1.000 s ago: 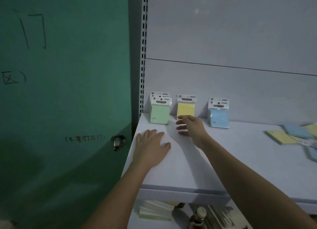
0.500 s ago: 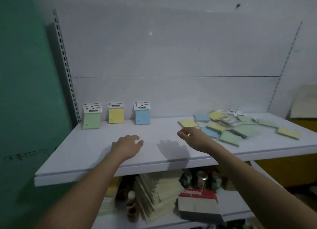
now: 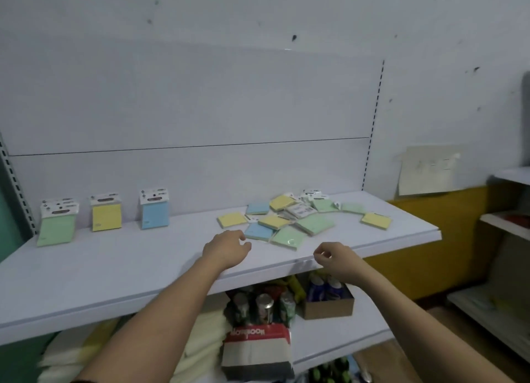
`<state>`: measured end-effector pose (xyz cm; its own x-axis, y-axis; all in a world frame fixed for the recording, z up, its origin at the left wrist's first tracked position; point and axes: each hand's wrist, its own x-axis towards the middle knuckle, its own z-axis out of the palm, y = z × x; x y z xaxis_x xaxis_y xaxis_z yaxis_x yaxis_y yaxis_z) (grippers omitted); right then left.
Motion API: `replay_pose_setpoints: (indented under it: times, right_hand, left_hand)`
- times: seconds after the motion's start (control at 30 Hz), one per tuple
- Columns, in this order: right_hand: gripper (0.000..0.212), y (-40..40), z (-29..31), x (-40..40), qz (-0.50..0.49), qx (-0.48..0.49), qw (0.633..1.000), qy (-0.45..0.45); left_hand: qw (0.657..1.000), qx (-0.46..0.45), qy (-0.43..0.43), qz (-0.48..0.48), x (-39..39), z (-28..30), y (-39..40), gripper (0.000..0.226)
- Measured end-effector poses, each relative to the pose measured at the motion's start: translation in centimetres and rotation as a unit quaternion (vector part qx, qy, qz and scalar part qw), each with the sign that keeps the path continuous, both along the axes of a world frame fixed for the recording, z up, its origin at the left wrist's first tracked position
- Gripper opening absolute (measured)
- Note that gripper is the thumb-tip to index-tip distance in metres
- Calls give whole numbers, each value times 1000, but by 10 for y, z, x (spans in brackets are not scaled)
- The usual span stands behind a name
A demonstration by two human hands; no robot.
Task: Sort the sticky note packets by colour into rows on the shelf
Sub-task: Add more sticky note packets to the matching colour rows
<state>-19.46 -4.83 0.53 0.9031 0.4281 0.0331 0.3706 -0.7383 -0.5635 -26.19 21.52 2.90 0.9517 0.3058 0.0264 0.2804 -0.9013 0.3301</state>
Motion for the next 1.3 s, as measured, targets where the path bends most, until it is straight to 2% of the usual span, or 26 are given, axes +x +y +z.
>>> replay_pose_setpoints:
  times: [0.33,0.43,0.57,0.7,0.77,0.9,1.1,1.17,1.3]
  right_hand:
    - [21,-17,-9,95,-47,16,998,-29]
    - [19,-18,-3,138,-46,-5,999,-24]
    - [19,-15,9,198,-81,-5,996,-24]
    - [18,-10,12,252,-114,-11,993,-38]
    - [22,-9,6,271,-97,-36,993,-49]
    - [35,-6,-5,313,-11,-103,991,-88]
    - [75,2,-21,369,36,-140,988,-55]
    - [78,0,-24,383,62,-146,986,-47]
    - [78,-8,-17,403,114,-132,984,-24]
  left_hand:
    - [996,-40,-48,-70,120,14,-21,32]
    - [990,-86,-68,-87,168,23,-13,27]
    - [983,-141,-74,-89,218,4,-20,30]
    - [988,-118,-35,-90,259,-13,-25,42]
    - [987,-117,-8,-114,272,-18,-26,42]
    - [980,18,40,-193,292,-32,-25,67]
    - [972,157,-44,-171,311,-40,-43,46]
    - [974,139,-61,-170,314,-35,-43,36]
    - [986,32,-124,-105,309,-19,-50,16]
